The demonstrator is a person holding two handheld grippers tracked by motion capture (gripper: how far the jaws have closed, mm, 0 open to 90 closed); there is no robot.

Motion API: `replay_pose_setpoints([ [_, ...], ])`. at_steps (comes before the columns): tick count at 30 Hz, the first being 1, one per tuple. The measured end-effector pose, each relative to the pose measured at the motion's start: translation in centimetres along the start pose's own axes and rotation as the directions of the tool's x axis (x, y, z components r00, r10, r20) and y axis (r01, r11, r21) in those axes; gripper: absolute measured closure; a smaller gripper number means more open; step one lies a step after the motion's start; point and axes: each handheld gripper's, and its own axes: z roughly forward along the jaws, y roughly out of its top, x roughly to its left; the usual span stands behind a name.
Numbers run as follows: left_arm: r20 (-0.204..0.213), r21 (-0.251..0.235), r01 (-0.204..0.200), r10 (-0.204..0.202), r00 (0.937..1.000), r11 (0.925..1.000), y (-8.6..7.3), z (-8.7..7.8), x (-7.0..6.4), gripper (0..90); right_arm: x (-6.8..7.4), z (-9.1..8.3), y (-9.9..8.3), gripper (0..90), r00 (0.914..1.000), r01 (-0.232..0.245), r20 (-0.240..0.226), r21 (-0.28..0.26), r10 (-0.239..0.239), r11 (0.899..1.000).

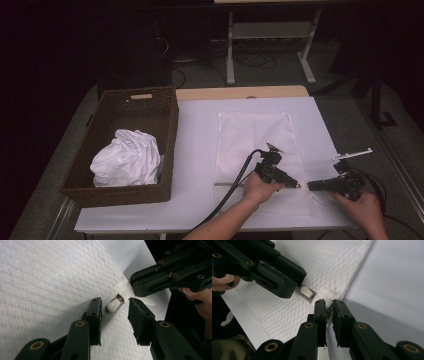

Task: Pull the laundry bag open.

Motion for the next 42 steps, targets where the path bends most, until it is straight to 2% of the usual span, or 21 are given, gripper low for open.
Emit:
replay_pose_setpoints([
  [3, 0.022, -0.014, 0.019, -0.019, 0.9996, 0.9997, 0.0, 0.4, 0.0, 62.4, 0.0, 0.1, 0.0, 80.3, 1.0000, 0.003, 0.002, 0.001, -0.003, 1.000],
  [7, 0.072, -0.019, 0.041, -0.040, 0.9966, 0.9990, 0.0, 0.9, 0.1, 62.5, 0.0, 0.1, 0.0, 80.4, 1.0000, 0.001, -0.003, 0.000, -0.001, 1.000],
  [14, 0.100, 0.009, 0.035, -0.036, 0.9944, 0.9993, -0.1, 0.9, -0.1, 63.3, -0.1, 0.1, -0.1, 80.4, 0.9999, -0.005, -0.011, 0.000, 0.005, 1.000],
  [19, 0.080, 0.009, 0.006, -0.007, 0.9968, 0.9999, -0.3, 1.1, -0.3, 64.9, -0.1, 0.1, -0.1, 80.4, 0.9999, -0.005, -0.016, -0.004, 0.005, 1.000],
  [23, 0.038, 0.018, -0.041, 0.040, 0.9984, 0.9990, -0.5, 1.2, -0.7, 75.2, -0.1, 0.0, -0.1, 80.6, 0.9998, -0.001, -0.022, -0.016, 0.000, 1.000],
  [25, 0.026, 0.032, -0.070, 0.070, 0.9972, 0.9970, -0.5, 1.3, -0.8, 82.1, -0.1, 0.0, -0.1, 80.6, 0.9997, 0.000, -0.025, -0.019, -0.001, 1.000],
  [27, 0.015, 0.025, -0.087, 0.087, 0.9961, 0.9959, -0.5, 1.3, -0.9, 83.9, -0.1, 0.0, -0.1, 80.4, 0.9997, 0.001, -0.025, -0.018, -0.001, 1.000],
  [30, 0.007, 0.006, -0.115, 0.115, 0.9934, 0.9934, -0.6, 1.2, -1.1, 85.9, -0.2, 0.0, -0.2, 74.5, 0.9992, -0.014, -0.038, -0.023, 0.013, 1.000],
  [32, 0.017, -0.002, -0.121, 0.121, 0.9925, 0.9927, -0.6, 0.9, -1.3, 86.1, -0.5, 0.0, -0.4, 68.1, 0.9986, -0.031, -0.043, -0.026, 0.030, 0.999],
  [34, 0.025, -0.018, -0.136, 0.136, 0.9904, 0.9906, -0.5, 0.5, -1.4, 86.2, -0.5, -0.1, -0.4, 66.0, 0.9984, -0.037, -0.045, -0.029, 0.036, 0.999],
  [38, 0.052, -0.042, -0.141, 0.143, 0.9883, 0.9891, -0.4, -0.2, -1.5, 86.3, -0.8, -0.1, -0.4, 63.5, 0.9926, -0.063, -0.107, -0.056, 0.057, 0.996],
  [41, 0.061, -0.051, -0.136, 0.139, 0.9884, 0.9893, -0.3, -0.2, -1.4, 86.3, -0.9, 0.2, -0.3, 65.6, 0.9824, -0.074, -0.177, -0.070, 0.061, 0.995],
  [42, 0.059, -0.051, -0.139, 0.142, 0.9881, 0.9890, -0.4, -0.2, -1.4, 86.3, -0.9, 0.2, -0.3, 67.7, 0.9812, -0.076, -0.183, -0.069, 0.062, 0.995],
])
